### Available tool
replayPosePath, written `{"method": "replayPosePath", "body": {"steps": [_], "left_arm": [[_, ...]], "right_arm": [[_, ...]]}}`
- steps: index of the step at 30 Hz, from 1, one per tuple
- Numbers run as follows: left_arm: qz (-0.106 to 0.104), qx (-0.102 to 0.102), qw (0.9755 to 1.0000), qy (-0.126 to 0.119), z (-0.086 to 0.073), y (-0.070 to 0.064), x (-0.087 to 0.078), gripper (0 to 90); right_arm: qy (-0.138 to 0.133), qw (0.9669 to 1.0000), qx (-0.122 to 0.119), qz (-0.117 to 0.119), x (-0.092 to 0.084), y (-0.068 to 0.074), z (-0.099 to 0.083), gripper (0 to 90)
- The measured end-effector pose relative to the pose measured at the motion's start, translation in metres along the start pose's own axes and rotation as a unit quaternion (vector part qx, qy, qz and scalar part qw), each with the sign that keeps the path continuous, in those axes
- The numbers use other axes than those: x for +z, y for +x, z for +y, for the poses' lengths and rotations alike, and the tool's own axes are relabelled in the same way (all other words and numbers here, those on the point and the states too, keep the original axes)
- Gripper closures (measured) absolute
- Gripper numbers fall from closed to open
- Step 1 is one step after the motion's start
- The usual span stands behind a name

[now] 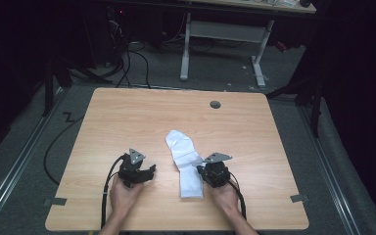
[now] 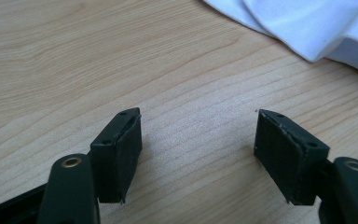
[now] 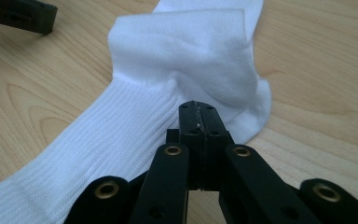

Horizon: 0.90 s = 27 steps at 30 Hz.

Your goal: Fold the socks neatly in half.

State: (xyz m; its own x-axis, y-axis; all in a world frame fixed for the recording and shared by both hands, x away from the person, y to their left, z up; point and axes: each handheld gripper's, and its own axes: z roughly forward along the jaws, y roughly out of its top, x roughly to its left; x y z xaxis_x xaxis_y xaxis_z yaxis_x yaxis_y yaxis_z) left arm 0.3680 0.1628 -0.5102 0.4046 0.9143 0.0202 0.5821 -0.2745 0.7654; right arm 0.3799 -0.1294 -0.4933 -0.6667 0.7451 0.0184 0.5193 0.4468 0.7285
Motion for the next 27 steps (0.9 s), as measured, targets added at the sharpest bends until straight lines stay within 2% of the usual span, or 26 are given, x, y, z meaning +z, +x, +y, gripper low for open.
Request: {"method": "replayPosePath", "body": {"steps": [3,4,9,11,13,14,16,17,20,24,27], "left_arm": [[0.0,0.0,1.0,0.0,0.0,0.0,0.0,32.5],[0.0,0.0,1.0,0.0,0.0,0.0,0.0,32.5],[0.0,0.0,1.0,0.0,0.0,0.0,0.0,32.5],[0.0,0.0,1.0,0.0,0.0,0.0,0.0,32.5],[0.0,0.0,1.0,0.0,0.0,0.0,0.0,32.5],[0.0,0.0,1.0,0.0,0.0,0.0,0.0,32.5],[0.0,0.0,1.0,0.0,0.0,0.0,0.0,32.5],[0.0,0.0,1.0,0.0,0.0,0.0,0.0,32.5],[0.0,0.0,1.0,0.0,0.0,0.0,0.0,32.5],[0.001,0.0,1.0,0.0,0.0,0.0,0.0,32.6],[0.001,0.0,1.0,0.0,0.0,0.0,0.0,32.6]], "right_arm": [[-0.004,1.0,0.0,-0.008,-0.003,-0.001,0.001,90.0],[-0.006,0.9998,0.006,-0.018,-0.003,-0.004,0.002,89.8],[-0.017,0.9988,0.022,-0.04,0.0,-0.008,0.011,67.8],[-0.018,0.9985,0.027,-0.043,0.003,-0.01,0.013,65.0],[-0.013,0.9987,0.028,-0.041,0.007,-0.011,0.015,66.4],[-0.011,0.9988,0.028,-0.039,0.008,-0.012,0.015,71.1],[-0.013,0.9993,0.022,-0.027,0.009,-0.013,0.016,86.6],[-0.015,0.9994,0.018,-0.024,0.007,-0.012,0.017,89.8],[-0.02,0.9996,0.004,-0.017,0.0,-0.01,0.02,90.0],[-0.028,0.9993,0.004,-0.024,-0.009,-0.012,0.023,89.8],[-0.03,0.9989,0.017,-0.03,-0.007,-0.017,0.022,74.3]]}}
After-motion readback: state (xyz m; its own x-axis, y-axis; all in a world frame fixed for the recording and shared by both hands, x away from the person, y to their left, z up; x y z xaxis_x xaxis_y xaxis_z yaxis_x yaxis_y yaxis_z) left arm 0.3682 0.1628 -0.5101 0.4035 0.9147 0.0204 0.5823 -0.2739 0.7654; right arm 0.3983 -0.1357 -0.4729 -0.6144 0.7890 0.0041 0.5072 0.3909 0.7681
